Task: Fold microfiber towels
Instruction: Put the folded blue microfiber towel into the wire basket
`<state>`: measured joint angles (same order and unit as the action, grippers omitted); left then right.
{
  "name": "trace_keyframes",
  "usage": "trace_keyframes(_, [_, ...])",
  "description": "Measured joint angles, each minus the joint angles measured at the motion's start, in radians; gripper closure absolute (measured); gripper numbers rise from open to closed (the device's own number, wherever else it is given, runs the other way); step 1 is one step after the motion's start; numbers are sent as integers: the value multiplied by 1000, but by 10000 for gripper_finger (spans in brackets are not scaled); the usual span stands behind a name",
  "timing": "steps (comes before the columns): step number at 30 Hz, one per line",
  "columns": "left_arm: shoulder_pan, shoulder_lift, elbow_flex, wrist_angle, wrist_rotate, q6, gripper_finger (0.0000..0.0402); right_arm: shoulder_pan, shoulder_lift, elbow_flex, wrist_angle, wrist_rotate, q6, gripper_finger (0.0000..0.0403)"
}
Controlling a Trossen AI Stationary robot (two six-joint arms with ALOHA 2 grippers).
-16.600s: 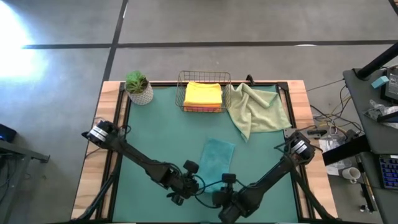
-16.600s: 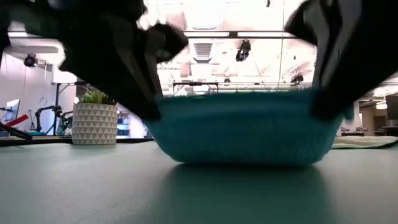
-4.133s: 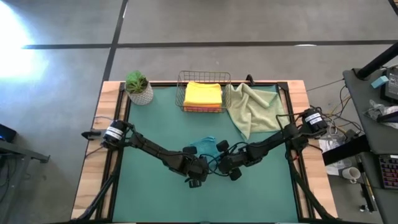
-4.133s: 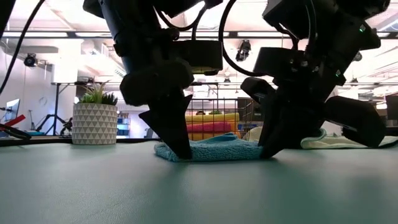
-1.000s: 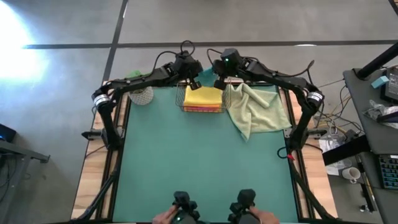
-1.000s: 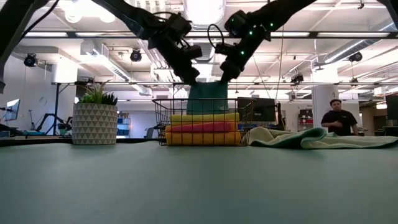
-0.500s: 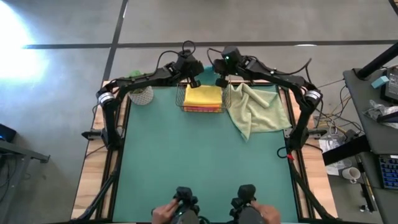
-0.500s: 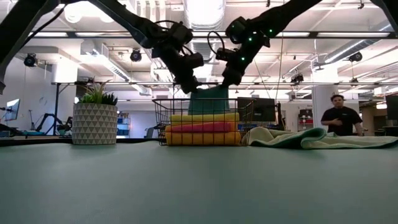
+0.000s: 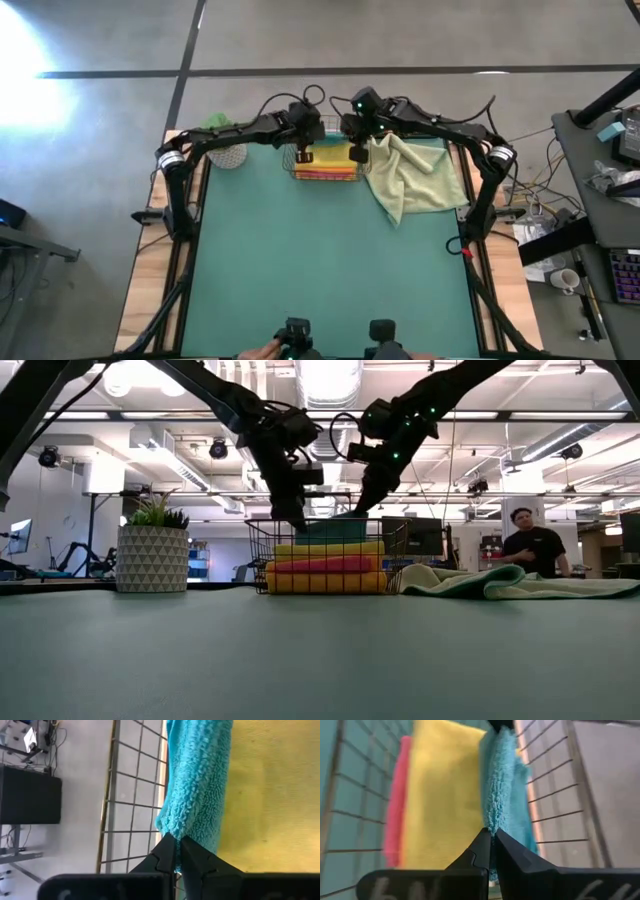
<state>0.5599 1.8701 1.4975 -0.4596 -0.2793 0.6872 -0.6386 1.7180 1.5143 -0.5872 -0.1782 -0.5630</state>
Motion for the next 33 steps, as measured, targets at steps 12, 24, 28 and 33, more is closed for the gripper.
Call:
trace_keyframes(12, [-35, -4, 3, -10, -17, -6, 353, 19, -1, -50, -34, -7, 29, 394])
trace_keyframes(24, [-76, -13, 113, -267, -17, -54, 267, 22, -1, -62, -37, -94, 39, 394])
trace_keyframes(28, [-91, -38, 167, -365, -17, -86, 265, 31, -1, -62, -40, -98, 36, 394])
trace_keyframes(33, [-94, -90, 192, -429, -9, -154, 265, 39, -1, -62, -40, -111, 27, 394])
